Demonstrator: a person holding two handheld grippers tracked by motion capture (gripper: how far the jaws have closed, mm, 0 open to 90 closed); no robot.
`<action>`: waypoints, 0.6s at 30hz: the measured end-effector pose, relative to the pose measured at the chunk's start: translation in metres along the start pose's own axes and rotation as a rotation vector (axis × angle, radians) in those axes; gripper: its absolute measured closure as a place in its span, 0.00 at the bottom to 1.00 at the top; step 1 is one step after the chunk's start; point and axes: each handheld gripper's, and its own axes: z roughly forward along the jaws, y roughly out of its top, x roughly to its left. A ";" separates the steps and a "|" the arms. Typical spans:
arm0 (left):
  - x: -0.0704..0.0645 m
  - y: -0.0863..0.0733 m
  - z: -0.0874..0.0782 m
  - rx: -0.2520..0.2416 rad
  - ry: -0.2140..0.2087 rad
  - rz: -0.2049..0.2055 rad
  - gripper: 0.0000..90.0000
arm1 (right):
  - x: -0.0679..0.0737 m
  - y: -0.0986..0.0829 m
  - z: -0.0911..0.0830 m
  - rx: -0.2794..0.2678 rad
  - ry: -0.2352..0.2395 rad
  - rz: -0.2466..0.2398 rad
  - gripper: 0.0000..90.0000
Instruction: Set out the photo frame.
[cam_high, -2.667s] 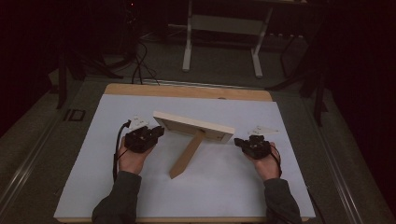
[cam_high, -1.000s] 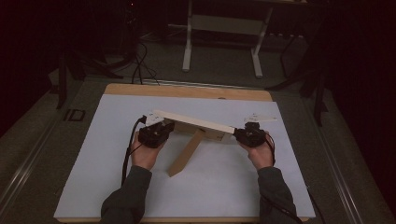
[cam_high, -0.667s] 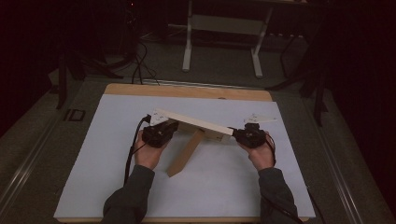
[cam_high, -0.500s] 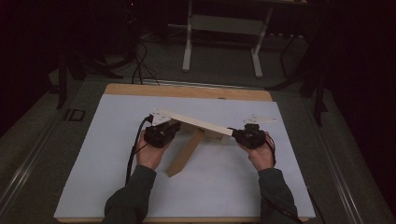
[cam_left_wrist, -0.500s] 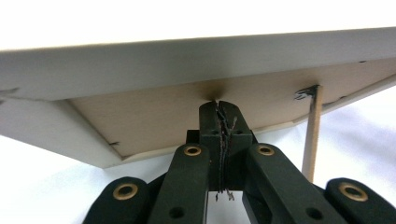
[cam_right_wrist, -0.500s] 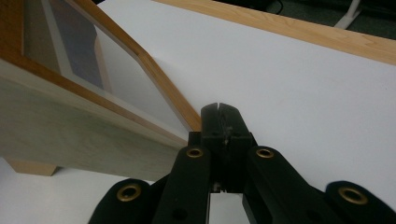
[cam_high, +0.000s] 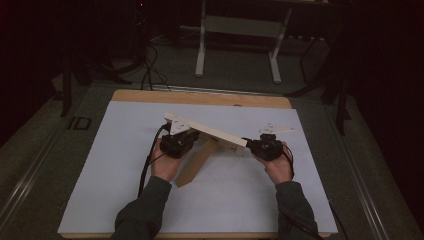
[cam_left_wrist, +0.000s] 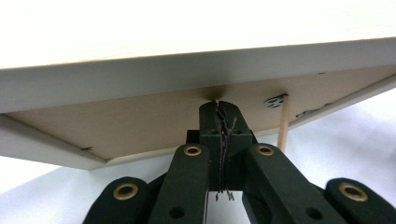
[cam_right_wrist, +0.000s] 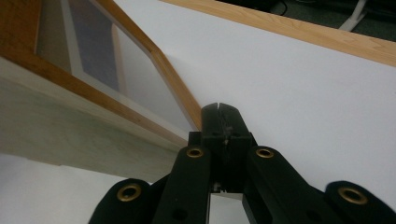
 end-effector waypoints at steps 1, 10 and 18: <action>-0.002 0.001 0.000 0.002 -0.007 0.005 1.00 | 0.000 0.000 0.000 -0.001 0.001 -0.002 1.00; -0.012 0.005 0.000 0.001 -0.024 0.037 1.00 | 0.004 -0.001 -0.001 0.004 0.002 -0.014 1.00; -0.022 0.008 -0.002 -0.012 -0.048 0.066 1.00 | 0.007 -0.002 -0.001 0.004 0.002 -0.026 1.00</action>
